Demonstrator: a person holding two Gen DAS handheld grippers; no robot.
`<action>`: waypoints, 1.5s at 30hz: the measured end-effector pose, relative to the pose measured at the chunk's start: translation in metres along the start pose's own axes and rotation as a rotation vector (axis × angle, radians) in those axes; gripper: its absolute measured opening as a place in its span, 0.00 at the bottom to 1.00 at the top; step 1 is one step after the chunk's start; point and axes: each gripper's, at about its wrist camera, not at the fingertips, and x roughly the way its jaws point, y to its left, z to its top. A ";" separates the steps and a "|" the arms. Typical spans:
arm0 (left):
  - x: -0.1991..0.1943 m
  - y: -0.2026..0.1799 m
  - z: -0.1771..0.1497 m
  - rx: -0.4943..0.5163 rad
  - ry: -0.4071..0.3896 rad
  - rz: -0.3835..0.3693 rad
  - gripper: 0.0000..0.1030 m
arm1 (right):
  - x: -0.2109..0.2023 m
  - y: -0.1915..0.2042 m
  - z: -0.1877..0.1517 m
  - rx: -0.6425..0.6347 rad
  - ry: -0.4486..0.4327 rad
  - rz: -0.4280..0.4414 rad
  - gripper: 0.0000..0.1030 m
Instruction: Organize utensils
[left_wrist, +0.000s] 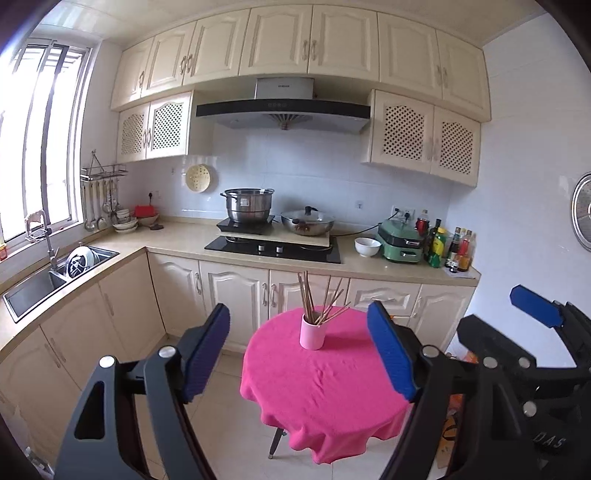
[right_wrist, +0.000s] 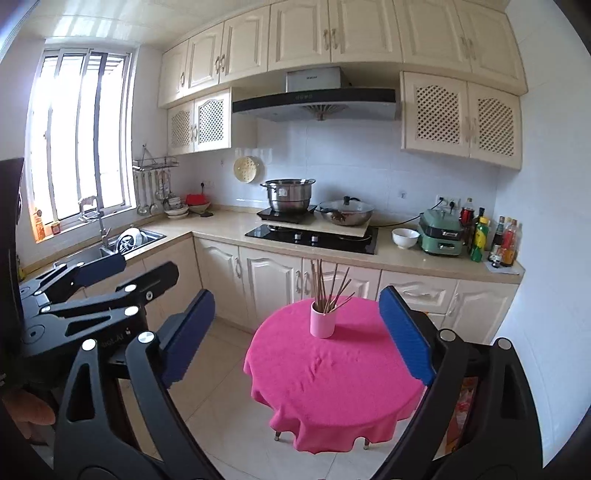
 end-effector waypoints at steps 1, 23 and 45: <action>-0.004 0.001 0.000 0.004 -0.003 -0.003 0.74 | -0.003 0.002 -0.001 0.002 -0.002 -0.007 0.88; -0.023 0.009 0.001 0.049 -0.025 -0.001 0.76 | -0.021 0.018 -0.008 0.018 -0.002 -0.051 0.89; -0.014 0.000 0.003 0.083 -0.031 -0.010 0.76 | -0.021 0.004 -0.007 0.035 0.019 -0.056 0.89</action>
